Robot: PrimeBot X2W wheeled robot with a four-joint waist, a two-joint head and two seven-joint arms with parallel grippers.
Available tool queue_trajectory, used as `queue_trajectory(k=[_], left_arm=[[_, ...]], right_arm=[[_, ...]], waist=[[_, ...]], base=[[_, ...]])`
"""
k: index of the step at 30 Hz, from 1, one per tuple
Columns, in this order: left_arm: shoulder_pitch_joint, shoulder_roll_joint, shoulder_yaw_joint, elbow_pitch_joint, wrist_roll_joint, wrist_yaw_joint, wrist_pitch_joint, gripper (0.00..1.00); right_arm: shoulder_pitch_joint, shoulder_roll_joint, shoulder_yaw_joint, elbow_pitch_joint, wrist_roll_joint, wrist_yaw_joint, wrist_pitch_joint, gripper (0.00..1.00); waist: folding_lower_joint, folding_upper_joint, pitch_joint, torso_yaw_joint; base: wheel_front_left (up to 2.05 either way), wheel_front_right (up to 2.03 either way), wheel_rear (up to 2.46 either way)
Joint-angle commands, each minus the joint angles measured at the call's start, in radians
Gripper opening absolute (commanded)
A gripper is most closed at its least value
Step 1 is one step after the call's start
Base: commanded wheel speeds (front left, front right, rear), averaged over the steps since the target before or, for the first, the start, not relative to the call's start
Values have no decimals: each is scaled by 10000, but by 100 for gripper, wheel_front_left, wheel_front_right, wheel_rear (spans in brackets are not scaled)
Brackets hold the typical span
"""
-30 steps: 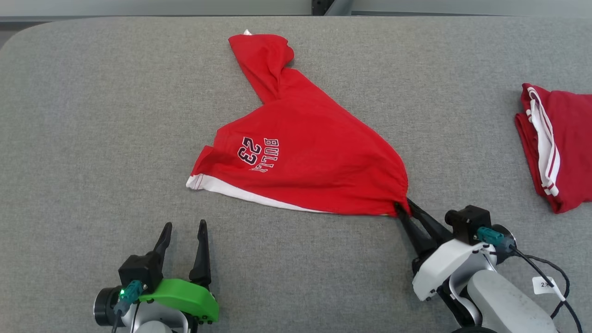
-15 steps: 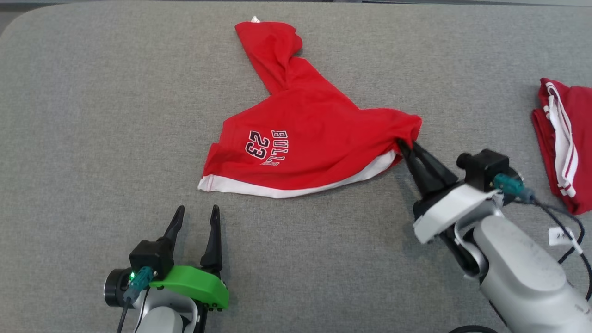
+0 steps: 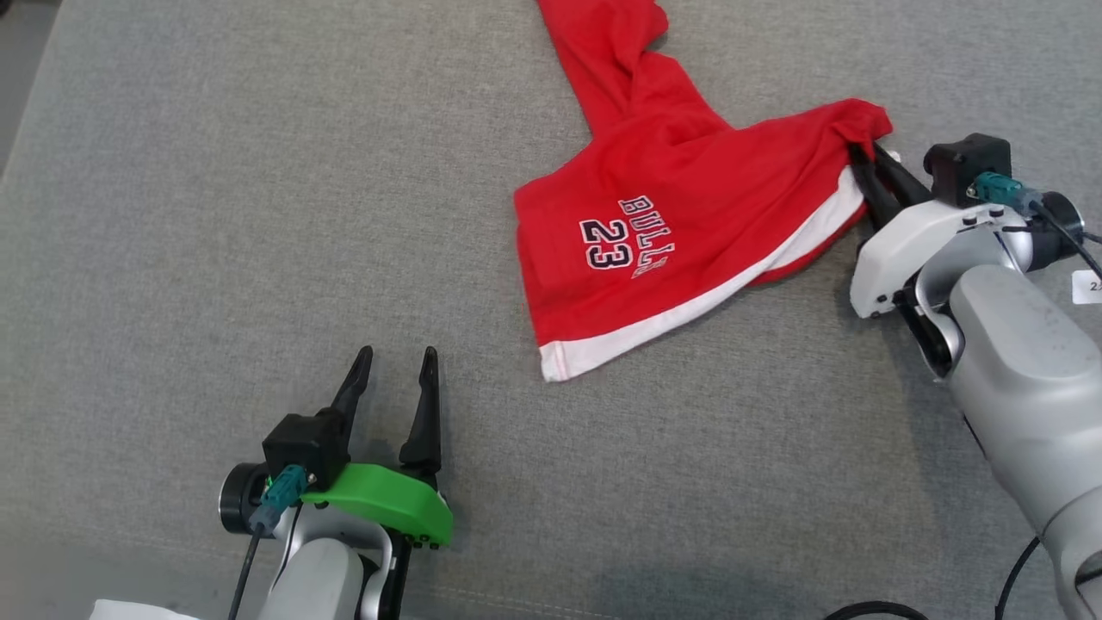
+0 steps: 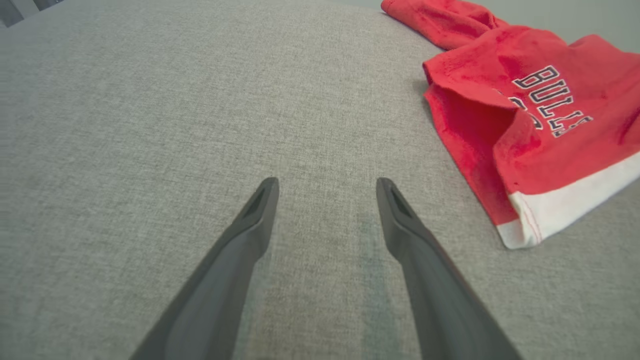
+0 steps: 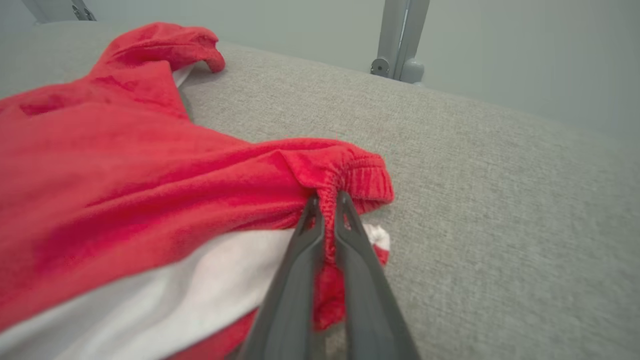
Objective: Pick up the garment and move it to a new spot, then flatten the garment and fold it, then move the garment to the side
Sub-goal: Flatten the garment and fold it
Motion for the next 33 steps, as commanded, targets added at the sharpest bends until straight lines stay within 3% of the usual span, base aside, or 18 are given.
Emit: queue_trajectory(k=[1,2,3,4,5,9,14,21,33], left_arm=[[-145,25,-34,-15,-70,57,6,100],[-165,27,-46,-2,-74,59,6,100],[-165,27,-46,-2,-74,59,6,100],[-165,28,-56,15,-78,64,6,100],[-155,30,-58,23,-62,75,6,100],[33,35,117,39,75,108,6,100],[402,31,496,106,240,-9,6,100],[1073,36,1025,232,492,-124,6,100],[2027,32,1468,173,743,-326,6,100]], right_arm=[[-185,-72,-88,588,-262,-18,20,4],[-323,-23,-129,1026,-421,-18,83,29],[-323,-23,-129,1026,-421,-18,83,29],[-428,18,-206,1484,-578,-20,157,59],[-498,92,-310,1783,-675,-20,144,100],[-654,380,-797,1865,-1095,-6,34,100],[400,362,-1944,250,-1650,-12,-6,100],[3100,780,-3421,-2344,-2242,-12,-11,100],[6252,1529,-4132,-4713,-2588,-12,-11,100]], waist=[[-1,0,338,342],[-1,0,337,363],[-1,0,337,363],[-1,0,316,374],[-1,0,269,367],[-1,0,-91,106],[-1,0,-877,-545],[-1,0,-2105,-1547],[-1,0,-3120,-2448]], base=[[0,0,0],[0,0,0],[0,0,0],[0,0,0],[0,0,0],[0,0,0],[0,0,0],[0,0,0],[0,0,0]])
